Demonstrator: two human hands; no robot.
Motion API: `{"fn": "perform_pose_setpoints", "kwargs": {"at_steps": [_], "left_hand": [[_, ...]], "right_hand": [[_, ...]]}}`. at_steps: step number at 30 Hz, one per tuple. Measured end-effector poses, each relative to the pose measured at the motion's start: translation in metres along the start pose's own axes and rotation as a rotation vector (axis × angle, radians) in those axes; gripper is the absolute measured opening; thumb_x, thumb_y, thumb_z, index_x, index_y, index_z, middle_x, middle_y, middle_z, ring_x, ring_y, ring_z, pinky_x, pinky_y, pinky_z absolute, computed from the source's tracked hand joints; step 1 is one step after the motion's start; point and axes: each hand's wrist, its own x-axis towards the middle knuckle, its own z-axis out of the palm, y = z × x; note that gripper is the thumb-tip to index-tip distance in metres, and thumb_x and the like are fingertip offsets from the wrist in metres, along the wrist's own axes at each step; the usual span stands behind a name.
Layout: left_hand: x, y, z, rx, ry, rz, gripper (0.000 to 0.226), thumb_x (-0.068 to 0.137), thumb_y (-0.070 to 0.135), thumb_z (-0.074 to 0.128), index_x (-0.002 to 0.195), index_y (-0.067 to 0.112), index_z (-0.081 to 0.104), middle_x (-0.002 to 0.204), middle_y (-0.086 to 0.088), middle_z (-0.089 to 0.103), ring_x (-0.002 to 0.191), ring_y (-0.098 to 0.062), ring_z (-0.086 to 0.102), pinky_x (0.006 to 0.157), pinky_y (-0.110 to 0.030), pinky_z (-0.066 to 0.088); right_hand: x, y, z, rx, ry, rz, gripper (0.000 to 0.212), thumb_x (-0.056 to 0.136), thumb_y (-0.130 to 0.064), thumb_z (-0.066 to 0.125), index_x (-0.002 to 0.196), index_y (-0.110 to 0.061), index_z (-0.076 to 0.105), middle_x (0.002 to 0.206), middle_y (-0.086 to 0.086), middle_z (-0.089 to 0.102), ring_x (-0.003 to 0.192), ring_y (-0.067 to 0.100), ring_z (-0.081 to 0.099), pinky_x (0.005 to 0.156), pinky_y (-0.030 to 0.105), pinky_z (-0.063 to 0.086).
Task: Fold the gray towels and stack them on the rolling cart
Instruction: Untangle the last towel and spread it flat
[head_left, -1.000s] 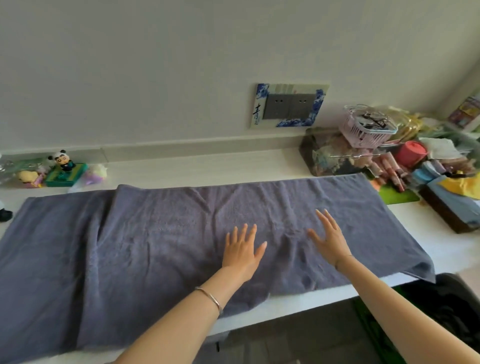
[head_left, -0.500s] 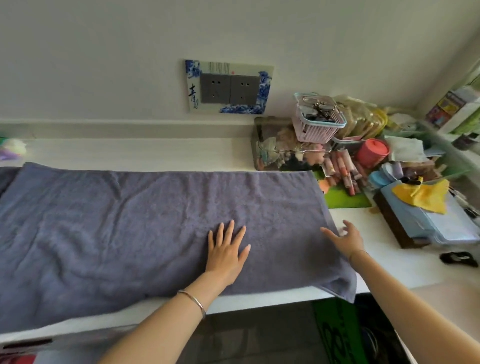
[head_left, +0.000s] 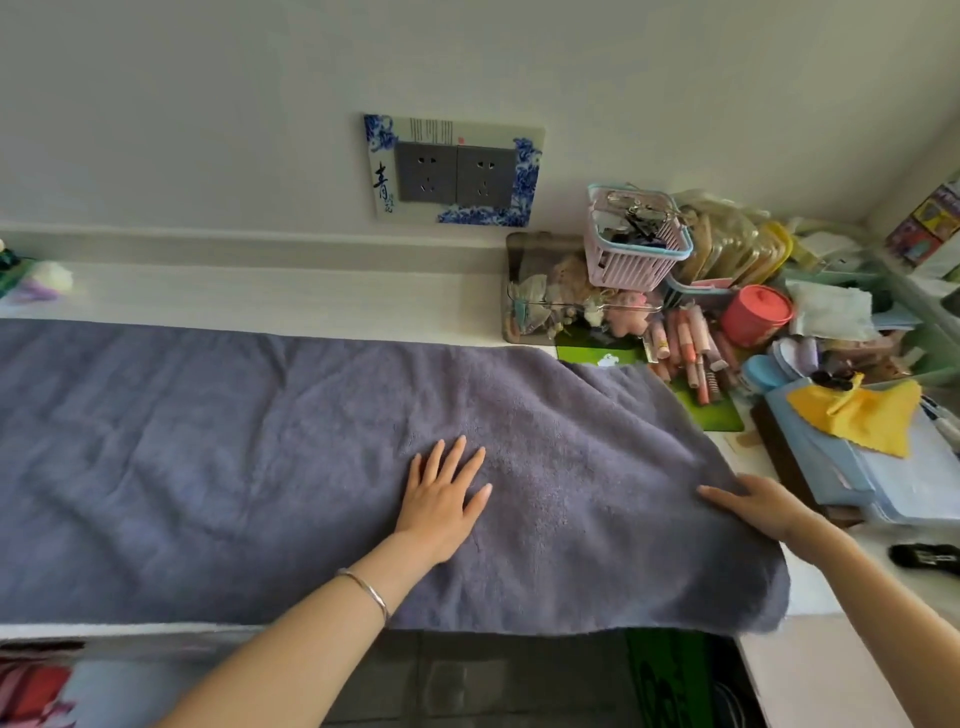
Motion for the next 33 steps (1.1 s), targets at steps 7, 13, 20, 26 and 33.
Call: {"fn": "perform_pose_setpoints", "kwargs": {"at_steps": [7, 13, 20, 26, 33], "left_hand": [[0.003, 0.002, 0.016, 0.016, 0.077, -0.014, 0.088, 0.061, 0.067, -0.041, 0.142, 0.037, -0.020, 0.157, 0.006, -0.017, 0.145, -0.024, -0.015, 0.113, -0.045, -0.015], [0.009, 0.009, 0.017, 0.006, 0.123, -0.060, 0.086, 0.064, 0.067, -0.040, 0.142, 0.035, -0.019, 0.158, 0.006, -0.012, 0.146, -0.024, -0.012, 0.110, -0.044, -0.018], [0.013, 0.010, 0.024, -0.002, 0.144, -0.064, 0.084, 0.071, 0.067, -0.035, 0.144, 0.033, -0.011, 0.159, 0.004, -0.006, 0.146, -0.027, -0.007, 0.110, -0.046, -0.016], [0.021, 0.019, 0.020, 0.026, 0.085, -0.098, 0.089, 0.057, 0.065, -0.046, 0.139, 0.036, -0.026, 0.157, 0.004, -0.020, 0.144, -0.026, -0.018, 0.111, -0.049, -0.016], [0.014, 0.033, 0.025, -0.020, 0.061, -0.076, 0.100, 0.055, 0.069, -0.044, 0.145, 0.037, -0.016, 0.158, 0.000, -0.019, 0.144, -0.030, -0.019, 0.112, -0.050, -0.015]], "right_hand": [[0.044, -0.012, 0.016, 0.103, 0.230, 0.051, 0.058, 0.086, -0.035, 0.066, 0.130, -0.002, 0.048, 0.123, 0.021, 0.057, 0.110, 0.036, 0.055, 0.093, 0.039, 0.042], [0.067, -0.042, 0.015, 0.219, 0.222, -0.198, 0.042, 0.090, -0.024, 0.062, 0.130, -0.018, 0.051, 0.111, 0.004, 0.054, 0.099, 0.021, 0.054, 0.087, 0.029, 0.042], [0.072, -0.052, -0.001, 0.008, 0.597, -0.502, 0.035, 0.094, -0.006, 0.048, 0.123, -0.020, 0.063, 0.122, 0.011, 0.064, 0.108, 0.032, 0.060, 0.086, 0.035, 0.045], [0.084, -0.028, 0.001, 0.108, 0.337, -0.228, 0.053, 0.089, 0.002, 0.049, 0.141, -0.008, 0.039, 0.142, 0.013, 0.044, 0.127, 0.032, 0.044, 0.103, 0.037, 0.035], [0.054, 0.004, 0.001, 0.209, 0.207, -0.084, 0.047, 0.090, -0.017, 0.062, 0.133, -0.004, 0.046, 0.125, 0.016, 0.057, 0.108, 0.032, 0.056, 0.093, 0.040, 0.045]]}}
